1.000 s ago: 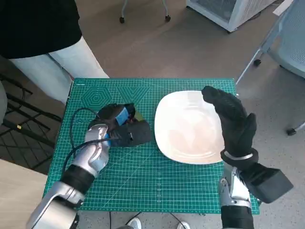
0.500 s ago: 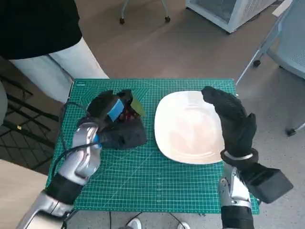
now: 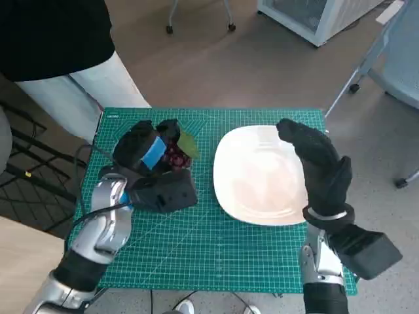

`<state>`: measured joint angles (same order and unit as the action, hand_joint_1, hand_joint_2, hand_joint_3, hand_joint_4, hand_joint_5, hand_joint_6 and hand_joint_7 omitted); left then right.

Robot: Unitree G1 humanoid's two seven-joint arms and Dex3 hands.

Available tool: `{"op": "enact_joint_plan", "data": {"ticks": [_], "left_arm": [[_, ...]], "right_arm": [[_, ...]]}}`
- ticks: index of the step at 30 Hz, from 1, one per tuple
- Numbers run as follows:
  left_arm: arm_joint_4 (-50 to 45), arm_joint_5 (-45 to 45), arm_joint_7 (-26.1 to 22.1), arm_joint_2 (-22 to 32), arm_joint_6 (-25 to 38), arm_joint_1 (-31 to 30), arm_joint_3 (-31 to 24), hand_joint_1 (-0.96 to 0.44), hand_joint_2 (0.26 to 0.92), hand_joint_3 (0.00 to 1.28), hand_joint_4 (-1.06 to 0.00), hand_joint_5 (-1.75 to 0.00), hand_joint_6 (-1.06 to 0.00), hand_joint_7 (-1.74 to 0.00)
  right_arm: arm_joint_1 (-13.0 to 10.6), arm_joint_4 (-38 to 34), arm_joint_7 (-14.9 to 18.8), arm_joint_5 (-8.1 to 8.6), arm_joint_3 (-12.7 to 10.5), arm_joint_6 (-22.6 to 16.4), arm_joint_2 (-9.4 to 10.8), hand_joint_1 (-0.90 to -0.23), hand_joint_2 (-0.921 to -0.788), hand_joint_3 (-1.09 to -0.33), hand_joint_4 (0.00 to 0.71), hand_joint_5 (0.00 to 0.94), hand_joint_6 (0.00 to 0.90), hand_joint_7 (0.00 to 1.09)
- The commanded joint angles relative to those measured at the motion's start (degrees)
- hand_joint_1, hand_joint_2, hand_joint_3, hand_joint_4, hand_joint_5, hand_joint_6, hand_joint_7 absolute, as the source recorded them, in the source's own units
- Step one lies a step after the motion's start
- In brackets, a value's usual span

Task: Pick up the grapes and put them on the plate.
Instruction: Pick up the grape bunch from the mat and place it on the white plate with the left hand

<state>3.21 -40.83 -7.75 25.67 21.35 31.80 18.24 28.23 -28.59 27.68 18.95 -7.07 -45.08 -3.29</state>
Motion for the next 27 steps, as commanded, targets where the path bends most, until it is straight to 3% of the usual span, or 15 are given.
{"op": "enact_joint_plan", "data": {"ticks": [1,15,21,27], "left_arm": [[-2.3,-0.8,-0.6,0.2,0.2,-0.8,-0.9,0.0,0.921,0.22,-0.48,-1.37,-0.49,-1.34],[0.6,-2.8,-2.3,-4.5,0.5,3.8,3.2,0.0,0.921,0.21,-0.5,-1.41,-0.5,-1.25],[0.8,-3.4,-3.1,-5.2,0.7,4.6,3.7,0.0,0.921,0.22,-0.48,-1.37,-0.49,-1.33],[3.3,-4.2,-6.1,-9.1,-0.6,10.8,7.6,0.01,0.921,0.22,-0.51,-1.45,-0.47,-1.22]], "right_arm": [[-0.5,-0.4,0.0,0.06,-0.4,0.1,0.0,-0.696,-0.921,-0.701,0.35,0.001,0.025,0.59],[-0.3,-0.5,0.9,1.44,-0.9,0.5,-0.6,-0.697,-0.921,-0.7,0.35,0.001,0.024,0.58],[-0.3,-0.5,1.1,1.59,-1.0,0.6,-0.6,-0.696,-0.921,-0.699,0.351,0.001,0.025,0.58],[-1.7,2.2,0.9,1.99,-1.0,0.9,-0.6,-0.699,-0.921,-0.696,0.352,0.002,0.026,0.58]]}}
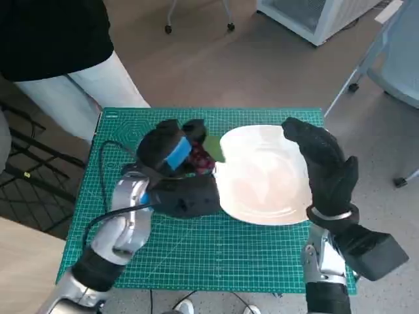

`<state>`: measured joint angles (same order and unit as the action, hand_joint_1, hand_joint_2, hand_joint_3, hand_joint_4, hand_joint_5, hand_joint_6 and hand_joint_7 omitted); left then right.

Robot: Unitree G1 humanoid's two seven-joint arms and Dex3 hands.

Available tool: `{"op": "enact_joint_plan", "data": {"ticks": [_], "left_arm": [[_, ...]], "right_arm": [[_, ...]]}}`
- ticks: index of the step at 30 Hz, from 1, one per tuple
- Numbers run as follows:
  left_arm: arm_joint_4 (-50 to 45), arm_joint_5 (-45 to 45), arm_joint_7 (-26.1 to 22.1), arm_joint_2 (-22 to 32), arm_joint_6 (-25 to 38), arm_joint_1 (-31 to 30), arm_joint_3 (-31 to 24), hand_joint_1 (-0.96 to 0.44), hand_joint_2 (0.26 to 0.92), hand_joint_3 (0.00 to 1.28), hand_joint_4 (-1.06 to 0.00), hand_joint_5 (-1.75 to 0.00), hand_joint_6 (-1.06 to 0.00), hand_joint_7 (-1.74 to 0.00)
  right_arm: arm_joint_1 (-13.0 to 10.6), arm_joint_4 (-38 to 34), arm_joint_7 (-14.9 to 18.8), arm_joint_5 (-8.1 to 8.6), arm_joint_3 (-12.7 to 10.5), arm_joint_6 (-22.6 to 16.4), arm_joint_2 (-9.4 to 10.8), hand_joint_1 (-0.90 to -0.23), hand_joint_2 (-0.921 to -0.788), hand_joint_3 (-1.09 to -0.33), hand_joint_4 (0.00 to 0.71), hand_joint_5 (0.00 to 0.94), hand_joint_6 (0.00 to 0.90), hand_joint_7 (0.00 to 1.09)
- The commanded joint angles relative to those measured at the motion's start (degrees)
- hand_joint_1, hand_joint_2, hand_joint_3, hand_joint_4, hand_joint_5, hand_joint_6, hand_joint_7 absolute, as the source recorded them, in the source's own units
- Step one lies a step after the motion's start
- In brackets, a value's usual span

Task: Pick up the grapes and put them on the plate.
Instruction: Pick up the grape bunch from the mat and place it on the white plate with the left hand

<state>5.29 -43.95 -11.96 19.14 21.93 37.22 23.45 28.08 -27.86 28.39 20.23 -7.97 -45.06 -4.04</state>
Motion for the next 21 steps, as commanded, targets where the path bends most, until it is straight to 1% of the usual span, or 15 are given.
{"op": "enact_joint_plan", "data": {"ticks": [1,3,9,16,21], "left_arm": [[1.5,-1.1,-2.0,-3.0,-1.5,6.0,2.7,0.01,0.921,0.22,-0.52,-1.46,-0.47,-1.21],[2.4,-1.1,-1.9,-3.8,-2.4,7.0,3.2,0.0,0.921,0.22,-0.53,-1.45,-0.47,-1.2],[7.9,-1.1,-0.5,-6.3,-5.9,10.4,5.0,0.0,0.921,0.21,-0.56,-1.37,-0.45,-1.26],[13.8,-0.9,0.7,-9.5,-9.6,13.5,6.5,0.0,0.921,0.19,-0.57,-1.41,-0.49,-1.19],[17.2,-1.0,0.8,-11.4,-11.2,15.2,7.4,0.0,0.92,0.18,-0.58,-1.39,-0.5,-1.18]], "right_arm": [[-1.8,2.0,0.2,0.83,-0.1,0.9,0.1,-0.701,-0.921,-0.695,0.352,0.002,0.027,0.58],[-2.3,2.7,0.2,0.99,-0.2,1.0,0.0,-0.703,-0.921,-0.692,0.354,0.003,0.029,0.58],[-3.4,4.2,-0.1,0.97,-0.5,0.9,0.1,-0.705,-0.921,-0.683,0.358,0.004,0.045,0.55],[-4.2,5.3,-0.5,0.93,-1.1,0.5,0.1,-0.699,-0.921,-0.676,0.361,0.004,0.072,0.51],[-4.6,5.6,-0.7,1.04,-1.7,0.1,0.0,-0.699,-0.921,-0.671,0.364,0.004,0.096,0.47]]}}
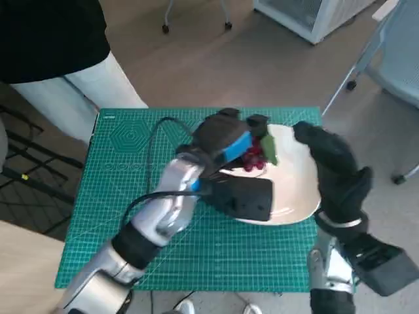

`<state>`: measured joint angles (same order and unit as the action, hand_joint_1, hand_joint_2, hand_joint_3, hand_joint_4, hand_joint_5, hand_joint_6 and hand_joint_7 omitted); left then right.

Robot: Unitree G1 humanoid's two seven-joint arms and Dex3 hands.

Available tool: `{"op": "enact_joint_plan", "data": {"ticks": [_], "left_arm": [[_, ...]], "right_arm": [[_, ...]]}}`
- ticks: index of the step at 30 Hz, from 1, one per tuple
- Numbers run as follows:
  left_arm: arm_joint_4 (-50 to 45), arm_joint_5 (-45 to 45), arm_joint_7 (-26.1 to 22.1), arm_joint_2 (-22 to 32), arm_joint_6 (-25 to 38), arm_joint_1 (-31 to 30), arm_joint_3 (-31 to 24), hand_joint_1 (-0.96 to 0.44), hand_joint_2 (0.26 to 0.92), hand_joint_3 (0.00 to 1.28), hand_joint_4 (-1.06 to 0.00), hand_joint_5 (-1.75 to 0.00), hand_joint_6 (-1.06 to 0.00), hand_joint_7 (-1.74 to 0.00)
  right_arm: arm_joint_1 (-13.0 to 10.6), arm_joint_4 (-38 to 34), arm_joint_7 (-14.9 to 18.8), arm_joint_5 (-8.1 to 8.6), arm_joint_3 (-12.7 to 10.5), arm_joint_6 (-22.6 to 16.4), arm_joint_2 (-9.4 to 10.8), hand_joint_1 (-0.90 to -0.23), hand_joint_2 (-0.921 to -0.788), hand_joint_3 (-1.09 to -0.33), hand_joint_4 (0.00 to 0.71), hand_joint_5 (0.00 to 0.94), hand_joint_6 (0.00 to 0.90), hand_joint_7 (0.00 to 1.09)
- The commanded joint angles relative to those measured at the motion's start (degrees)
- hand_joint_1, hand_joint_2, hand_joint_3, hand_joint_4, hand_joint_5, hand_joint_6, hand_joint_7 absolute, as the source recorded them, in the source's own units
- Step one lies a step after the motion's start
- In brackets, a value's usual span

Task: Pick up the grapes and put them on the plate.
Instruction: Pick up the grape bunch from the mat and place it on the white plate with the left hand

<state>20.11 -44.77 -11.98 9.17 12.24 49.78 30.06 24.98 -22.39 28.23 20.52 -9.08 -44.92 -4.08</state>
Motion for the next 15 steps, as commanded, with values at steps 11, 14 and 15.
{"op": "enact_joint_plan", "data": {"ticks": [11,14,15], "left_arm": [[11.3,1.1,1.7,-4.2,-6.2,6.0,1.1,0.0,0.921,0.19,-0.55,-1.46,-0.52,-1.14],[12.8,1.4,2.1,-4.6,-6.9,6.4,1.1,0.01,0.921,0.2,-0.54,-1.47,-0.51,-1.13],[13.2,1.5,2.2,-4.7,-7.1,6.4,1.1,0.01,0.921,0.2,-0.54,-1.48,-0.5,-1.13]], "right_arm": [[-2.0,-0.2,-1.3,0.58,-1.7,-1.2,0.4,-0.698,-0.921,-0.658,0.367,0.002,0.135,0.4],[-2.0,-0.5,-1.6,0.34,-1.9,-1.5,0.5,-0.697,-0.921,-0.656,0.368,0.002,0.141,0.39],[-2.0,-0.6,-1.7,0.26,-2.0,-1.6,0.5,-0.697,-0.921,-0.656,0.368,0.002,0.142,0.39]]}}
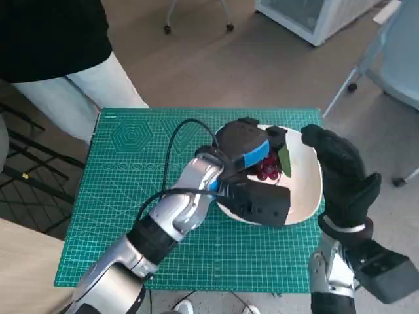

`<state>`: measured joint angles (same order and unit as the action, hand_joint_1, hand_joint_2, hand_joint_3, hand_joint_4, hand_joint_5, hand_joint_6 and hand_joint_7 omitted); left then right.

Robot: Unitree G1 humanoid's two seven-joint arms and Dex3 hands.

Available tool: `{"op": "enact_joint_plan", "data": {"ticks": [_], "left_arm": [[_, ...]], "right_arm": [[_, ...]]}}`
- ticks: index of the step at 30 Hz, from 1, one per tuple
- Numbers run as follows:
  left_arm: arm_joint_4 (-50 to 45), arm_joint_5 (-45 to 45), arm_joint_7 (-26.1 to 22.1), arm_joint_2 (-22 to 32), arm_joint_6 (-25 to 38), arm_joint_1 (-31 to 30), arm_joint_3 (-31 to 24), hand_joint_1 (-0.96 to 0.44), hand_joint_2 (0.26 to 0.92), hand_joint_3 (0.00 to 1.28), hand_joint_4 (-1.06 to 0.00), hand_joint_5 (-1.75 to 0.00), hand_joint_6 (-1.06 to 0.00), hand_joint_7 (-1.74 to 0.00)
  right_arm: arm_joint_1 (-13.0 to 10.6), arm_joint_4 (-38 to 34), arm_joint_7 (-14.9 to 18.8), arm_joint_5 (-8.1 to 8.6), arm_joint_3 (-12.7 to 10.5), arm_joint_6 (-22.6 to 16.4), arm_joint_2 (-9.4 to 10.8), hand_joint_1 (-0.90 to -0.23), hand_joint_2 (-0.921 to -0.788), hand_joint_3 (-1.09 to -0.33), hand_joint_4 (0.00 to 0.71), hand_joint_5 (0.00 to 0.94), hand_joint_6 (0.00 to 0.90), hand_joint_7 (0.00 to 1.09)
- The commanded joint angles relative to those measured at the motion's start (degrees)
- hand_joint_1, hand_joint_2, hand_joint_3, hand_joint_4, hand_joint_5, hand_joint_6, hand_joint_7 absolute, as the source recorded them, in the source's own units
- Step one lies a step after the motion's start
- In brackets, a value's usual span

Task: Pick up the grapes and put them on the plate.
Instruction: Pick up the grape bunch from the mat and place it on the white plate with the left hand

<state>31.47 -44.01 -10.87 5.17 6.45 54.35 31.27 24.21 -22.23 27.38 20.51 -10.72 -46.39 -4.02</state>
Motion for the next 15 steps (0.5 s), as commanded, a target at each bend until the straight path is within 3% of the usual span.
{"op": "enact_joint_plan", "data": {"ticks": [1,5,15], "left_arm": [[2.3,0.7,1.3,-0.9,-1.5,2.0,-0.1,0.01,0.921,0.21,-0.54,-1.48,-0.5,-1.14],[4.1,0.7,1.8,-1.7,-1.9,2.4,0.0,0.01,0.921,0.22,-0.52,-1.51,-0.5,-1.13],[8.0,1.0,2.6,-3.4,-2.0,3.3,-0.1,0.0,0.921,0.26,-0.44,-1.42,-0.44,-1.37]], "right_arm": [[-1.2,-0.9,-1.0,0.21,-0.4,-0.2,0.5,-0.697,-0.921,-0.655,0.368,0.002,0.144,0.39],[-1.1,-1.2,-1.2,0.16,-0.5,-0.3,0.5,-0.696,-0.921,-0.654,0.369,0.002,0.15,0.38],[-1.2,-0.9,-2.3,-0.54,-0.4,-0.4,0.6,-0.697,-0.921,-0.654,0.369,0.002,0.158,0.37]]}}
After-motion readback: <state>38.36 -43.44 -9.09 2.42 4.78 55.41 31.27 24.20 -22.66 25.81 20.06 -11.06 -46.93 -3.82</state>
